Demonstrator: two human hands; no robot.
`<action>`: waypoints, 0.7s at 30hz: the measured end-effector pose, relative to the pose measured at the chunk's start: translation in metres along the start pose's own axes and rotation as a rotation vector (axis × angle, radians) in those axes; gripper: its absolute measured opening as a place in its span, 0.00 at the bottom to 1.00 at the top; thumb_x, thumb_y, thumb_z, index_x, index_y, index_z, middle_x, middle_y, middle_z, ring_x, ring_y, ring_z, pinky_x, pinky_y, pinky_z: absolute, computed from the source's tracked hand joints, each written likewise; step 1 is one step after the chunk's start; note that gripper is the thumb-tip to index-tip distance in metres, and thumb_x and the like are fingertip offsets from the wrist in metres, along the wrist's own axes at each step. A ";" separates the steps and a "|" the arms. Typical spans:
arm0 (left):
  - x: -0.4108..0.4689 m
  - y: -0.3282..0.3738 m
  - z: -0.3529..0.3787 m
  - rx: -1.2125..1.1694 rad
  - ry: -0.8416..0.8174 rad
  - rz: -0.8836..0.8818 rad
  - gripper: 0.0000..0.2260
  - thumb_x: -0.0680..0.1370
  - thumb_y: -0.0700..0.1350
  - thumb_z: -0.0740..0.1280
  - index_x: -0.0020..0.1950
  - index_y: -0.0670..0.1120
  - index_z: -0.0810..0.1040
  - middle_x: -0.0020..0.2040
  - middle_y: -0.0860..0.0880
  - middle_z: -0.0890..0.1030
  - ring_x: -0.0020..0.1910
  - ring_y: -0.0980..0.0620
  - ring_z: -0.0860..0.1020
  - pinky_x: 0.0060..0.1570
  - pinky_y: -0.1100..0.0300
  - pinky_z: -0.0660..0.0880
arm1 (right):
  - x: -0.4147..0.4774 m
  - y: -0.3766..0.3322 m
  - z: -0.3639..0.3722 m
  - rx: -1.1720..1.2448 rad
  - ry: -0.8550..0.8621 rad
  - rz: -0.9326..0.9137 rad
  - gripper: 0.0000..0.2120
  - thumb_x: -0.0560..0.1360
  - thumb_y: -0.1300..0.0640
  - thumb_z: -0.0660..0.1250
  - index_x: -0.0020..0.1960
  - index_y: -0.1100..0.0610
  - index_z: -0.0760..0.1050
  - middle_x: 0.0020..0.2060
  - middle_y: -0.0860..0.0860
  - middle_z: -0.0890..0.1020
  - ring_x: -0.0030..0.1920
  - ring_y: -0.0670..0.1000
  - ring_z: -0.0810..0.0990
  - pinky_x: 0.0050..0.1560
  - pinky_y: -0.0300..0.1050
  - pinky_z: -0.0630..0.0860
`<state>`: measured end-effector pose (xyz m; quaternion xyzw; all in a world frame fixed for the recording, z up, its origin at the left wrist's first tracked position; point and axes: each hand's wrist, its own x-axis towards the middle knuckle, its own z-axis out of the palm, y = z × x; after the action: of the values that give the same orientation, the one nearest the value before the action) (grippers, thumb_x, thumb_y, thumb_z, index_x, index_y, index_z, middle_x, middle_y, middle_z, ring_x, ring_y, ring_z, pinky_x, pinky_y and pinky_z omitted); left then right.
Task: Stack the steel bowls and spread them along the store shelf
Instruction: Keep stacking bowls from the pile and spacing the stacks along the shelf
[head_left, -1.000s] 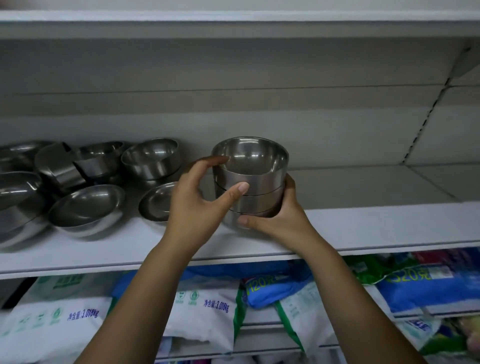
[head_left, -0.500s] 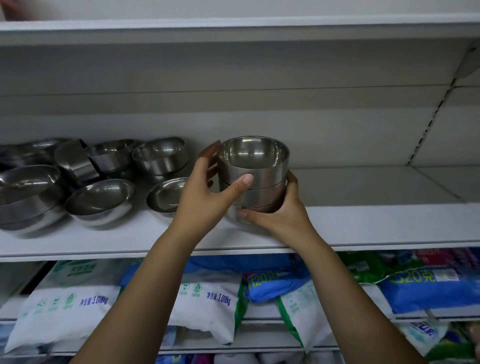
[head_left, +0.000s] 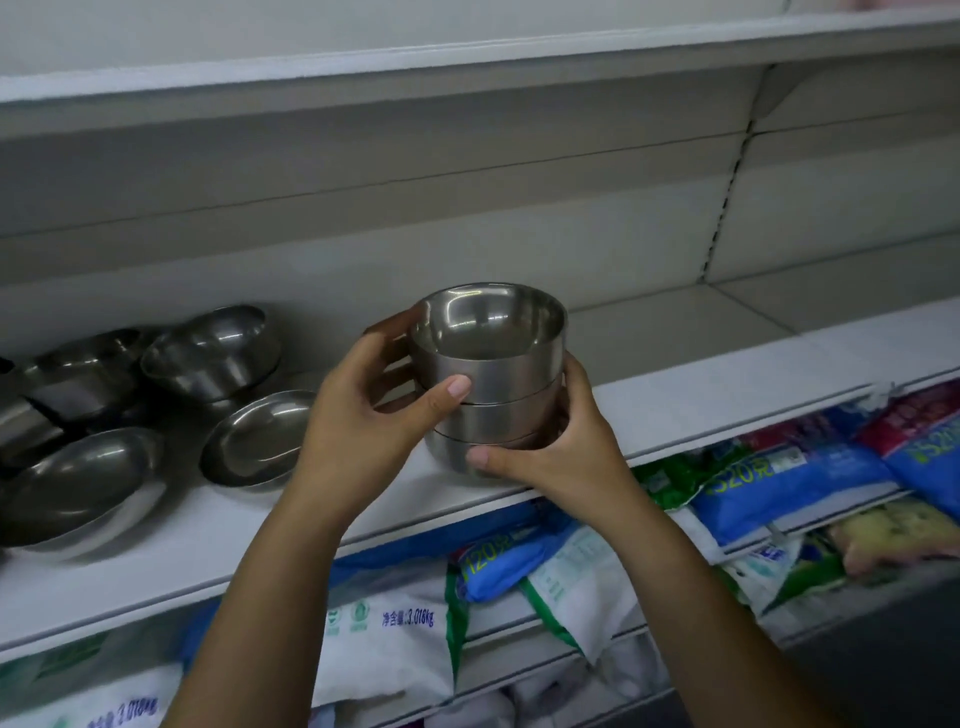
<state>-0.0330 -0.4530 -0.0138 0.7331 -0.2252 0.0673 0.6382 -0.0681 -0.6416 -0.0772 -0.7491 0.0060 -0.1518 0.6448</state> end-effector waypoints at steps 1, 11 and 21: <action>-0.001 0.000 0.006 -0.021 -0.029 0.002 0.28 0.68 0.49 0.77 0.68 0.55 0.77 0.60 0.56 0.83 0.61 0.58 0.81 0.58 0.59 0.79 | -0.006 0.000 -0.006 0.001 0.024 0.003 0.57 0.55 0.50 0.88 0.75 0.34 0.60 0.65 0.38 0.78 0.65 0.41 0.78 0.63 0.48 0.80; -0.012 0.012 0.117 -0.206 -0.366 0.020 0.27 0.72 0.48 0.78 0.69 0.52 0.74 0.64 0.53 0.80 0.64 0.55 0.80 0.60 0.57 0.79 | -0.092 -0.012 -0.109 -0.016 0.350 0.040 0.55 0.58 0.59 0.86 0.76 0.39 0.61 0.62 0.31 0.78 0.62 0.34 0.78 0.56 0.34 0.79; -0.028 0.054 0.284 -0.279 -0.511 0.054 0.27 0.71 0.52 0.78 0.68 0.59 0.75 0.66 0.63 0.78 0.63 0.59 0.79 0.60 0.52 0.80 | -0.142 -0.004 -0.264 -0.074 0.531 0.044 0.57 0.57 0.58 0.87 0.77 0.37 0.61 0.67 0.39 0.77 0.65 0.41 0.78 0.58 0.44 0.81</action>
<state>-0.1340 -0.7254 -0.0254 0.6251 -0.4051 -0.1344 0.6535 -0.2662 -0.8665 -0.0725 -0.7057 0.1967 -0.3289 0.5959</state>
